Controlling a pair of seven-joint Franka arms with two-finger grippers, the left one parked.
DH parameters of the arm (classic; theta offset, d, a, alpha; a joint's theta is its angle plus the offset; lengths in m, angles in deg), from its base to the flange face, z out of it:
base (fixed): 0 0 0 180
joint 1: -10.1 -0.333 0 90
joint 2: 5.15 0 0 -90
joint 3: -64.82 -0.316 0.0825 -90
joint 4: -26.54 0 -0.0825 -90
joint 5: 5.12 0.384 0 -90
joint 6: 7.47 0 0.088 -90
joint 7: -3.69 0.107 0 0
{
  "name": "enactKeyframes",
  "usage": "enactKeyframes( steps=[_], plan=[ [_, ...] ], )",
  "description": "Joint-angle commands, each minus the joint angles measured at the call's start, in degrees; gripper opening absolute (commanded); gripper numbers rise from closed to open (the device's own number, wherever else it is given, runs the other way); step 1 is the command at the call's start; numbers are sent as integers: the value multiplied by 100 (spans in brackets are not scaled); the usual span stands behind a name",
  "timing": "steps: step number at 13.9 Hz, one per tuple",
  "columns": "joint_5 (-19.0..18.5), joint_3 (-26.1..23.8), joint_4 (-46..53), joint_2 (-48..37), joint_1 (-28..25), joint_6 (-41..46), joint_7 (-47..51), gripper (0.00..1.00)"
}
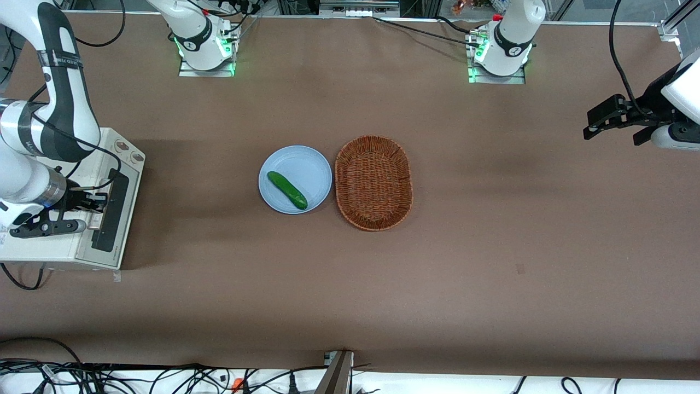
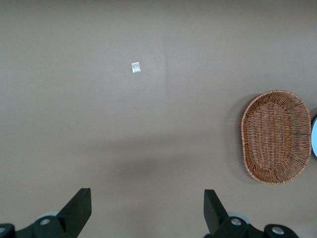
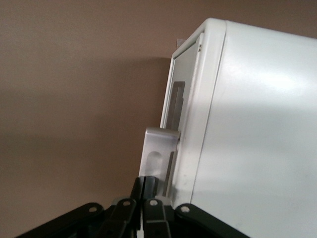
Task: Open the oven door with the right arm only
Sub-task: 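Pull the handle outward and down with the right gripper, swinging the door open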
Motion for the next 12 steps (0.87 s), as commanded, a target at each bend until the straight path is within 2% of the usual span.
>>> enactKeyframes(
  steps=[1, 12],
  plan=[
    [22, 43, -64, 383, -24, -501, 229, 5],
    [31, -79, 68, 1086, -832, -1151, 2496, 7]
  ],
)
